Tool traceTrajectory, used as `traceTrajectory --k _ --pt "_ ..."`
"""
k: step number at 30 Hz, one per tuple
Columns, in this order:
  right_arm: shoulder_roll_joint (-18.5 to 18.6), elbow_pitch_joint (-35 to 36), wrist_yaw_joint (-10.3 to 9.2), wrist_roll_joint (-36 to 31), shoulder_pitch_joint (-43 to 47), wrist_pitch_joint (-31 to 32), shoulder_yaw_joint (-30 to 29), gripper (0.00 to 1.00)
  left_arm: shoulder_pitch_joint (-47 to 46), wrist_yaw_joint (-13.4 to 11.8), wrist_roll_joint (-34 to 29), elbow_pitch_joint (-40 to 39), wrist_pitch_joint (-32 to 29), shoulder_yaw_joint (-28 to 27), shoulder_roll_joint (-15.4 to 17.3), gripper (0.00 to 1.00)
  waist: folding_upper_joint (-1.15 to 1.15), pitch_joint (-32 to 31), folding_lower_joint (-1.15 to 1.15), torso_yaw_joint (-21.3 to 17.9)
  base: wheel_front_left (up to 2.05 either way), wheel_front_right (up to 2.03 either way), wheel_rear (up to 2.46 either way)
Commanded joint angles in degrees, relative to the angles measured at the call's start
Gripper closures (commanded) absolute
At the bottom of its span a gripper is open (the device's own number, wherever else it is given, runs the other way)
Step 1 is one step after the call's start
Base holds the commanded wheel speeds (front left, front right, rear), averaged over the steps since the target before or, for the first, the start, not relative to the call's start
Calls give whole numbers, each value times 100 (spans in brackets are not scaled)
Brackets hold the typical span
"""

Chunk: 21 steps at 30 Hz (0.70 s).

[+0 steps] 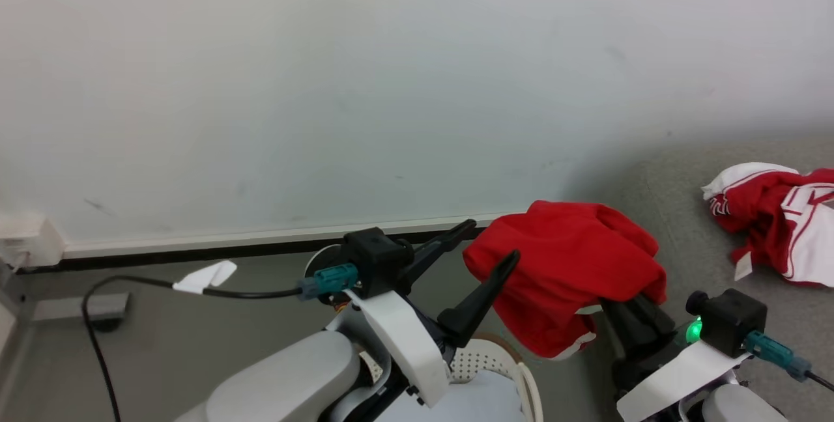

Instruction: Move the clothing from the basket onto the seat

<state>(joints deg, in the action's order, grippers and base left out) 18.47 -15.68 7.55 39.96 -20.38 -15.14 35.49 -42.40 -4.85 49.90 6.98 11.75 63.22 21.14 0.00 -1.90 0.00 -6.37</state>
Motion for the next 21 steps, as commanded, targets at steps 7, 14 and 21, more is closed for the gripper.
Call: traceTrajectory --k 7,14,21 --pt "248 165 -13 -181 134 1 -471 100 83 -57 -209 -74 139 19 42 0 0 77 0 -788 0 0 0" --pt "326 301 -13 -302 202 2 -771 100 99 -70 -382 -66 214 19 72 0 0 176 0 -1308 0 0 0" --pt "310 406 -13 -390 242 1 -917 100 172 -104 -526 3 255 70 56 0 0 315 0 -1837 0 0 0"
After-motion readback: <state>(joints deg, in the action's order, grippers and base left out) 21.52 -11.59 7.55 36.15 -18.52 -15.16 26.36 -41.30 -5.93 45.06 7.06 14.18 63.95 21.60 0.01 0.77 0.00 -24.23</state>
